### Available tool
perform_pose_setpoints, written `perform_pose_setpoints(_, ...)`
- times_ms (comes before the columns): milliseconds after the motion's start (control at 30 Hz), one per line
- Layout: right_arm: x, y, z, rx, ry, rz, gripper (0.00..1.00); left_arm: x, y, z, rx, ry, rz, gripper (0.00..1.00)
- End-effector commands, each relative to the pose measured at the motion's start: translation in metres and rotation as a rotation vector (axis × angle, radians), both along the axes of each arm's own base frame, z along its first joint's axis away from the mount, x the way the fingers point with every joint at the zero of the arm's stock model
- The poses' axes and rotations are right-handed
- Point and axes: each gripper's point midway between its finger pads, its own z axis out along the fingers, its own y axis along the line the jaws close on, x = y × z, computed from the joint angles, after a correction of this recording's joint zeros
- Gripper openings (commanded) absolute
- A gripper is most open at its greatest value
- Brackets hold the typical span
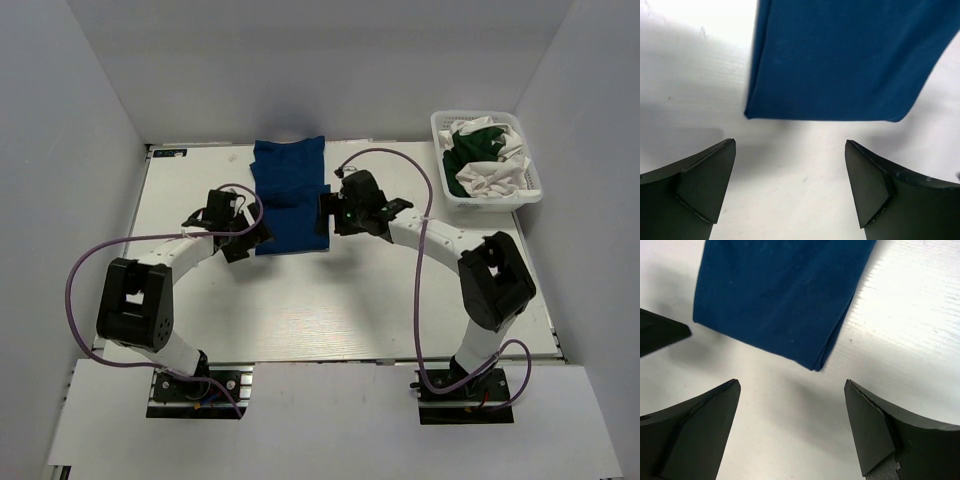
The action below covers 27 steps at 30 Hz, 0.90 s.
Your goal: Fold and stack the t-shirts
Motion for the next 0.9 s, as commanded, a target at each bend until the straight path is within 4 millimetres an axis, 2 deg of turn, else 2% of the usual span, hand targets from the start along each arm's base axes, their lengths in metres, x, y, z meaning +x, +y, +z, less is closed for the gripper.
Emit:
perform_pose_setpoints(0, -0.005, -0.013, 0.015, -0.049, -0.032, -0.051, 0.9, 0.003, -0.003, 0.022, -0.03, -0.071, 0.003, 1.0)
perform_pose_setpoints(33, -0.007, -0.014, 0.003, -0.067, -0.012, -0.051, 0.9, 0.003, 0.001, 0.019, -0.011, -0.064, 0.018, 1.0)
perform_pose_setpoints(200, -0.004, -0.015, -0.02, -0.135, 0.02, -0.037, 0.9, -0.001, 0.008, -0.01, 0.038, 0.004, 0.031, 1.0)
perform_pose_setpoints(300, 0.002, -0.013, -0.039, -0.174, 0.036, -0.017, 0.9, -0.002, 0.009, -0.019, 0.051, 0.034, 0.023, 1.0)
perform_pose_setpoints(367, 0.001, -0.01, -0.045, -0.194, 0.038, 0.009, 0.9, -0.003, 0.011, -0.027, 0.063, 0.055, 0.028, 1.0)
perform_pose_setpoints(400, 0.002, -0.009, -0.054, -0.216, 0.04, 0.026, 0.9, -0.003, 0.011, -0.027, 0.063, 0.055, 0.028, 0.95)
perform_pose_setpoints(500, 0.002, -0.003, -0.063, -0.238, 0.039, 0.058, 0.9, -0.003, 0.012, -0.036, 0.076, 0.071, 0.034, 0.88)
perform_pose_setpoints(567, 0.002, 0.0, -0.067, -0.242, 0.038, 0.063, 0.9, -0.005, 0.013, -0.044, 0.081, 0.094, 0.033, 0.8)
perform_pose_setpoints(600, 0.002, 0.001, -0.07, -0.24, 0.042, 0.056, 0.9, -0.01, 0.012, -0.053, 0.079, 0.124, 0.026, 0.7)
perform_pose_setpoints(667, 0.002, 0.002, -0.075, -0.236, 0.044, 0.051, 0.9, -0.01, 0.012, -0.06, 0.081, 0.134, 0.026, 0.61)
perform_pose_setpoints(700, 0.001, 0.003, -0.079, -0.237, 0.045, 0.052, 0.89, -0.013, 0.011, -0.068, 0.079, 0.16, 0.02, 0.51)
perform_pose_setpoints(800, 0.0, 0.004, -0.084, -0.237, 0.053, 0.055, 0.83, -0.011, 0.008, -0.073, 0.072, 0.177, 0.014, 0.36)
perform_pose_setpoints(833, -0.001, 0.005, -0.088, -0.238, 0.059, 0.058, 0.77, -0.013, 0.007, -0.076, 0.064, 0.188, 0.007, 0.21)
perform_pose_setpoints(867, -0.001, 0.008, -0.087, -0.23, 0.054, 0.059, 0.73, -0.014, 0.007, -0.08, 0.067, 0.2, 0.007, 0.11)
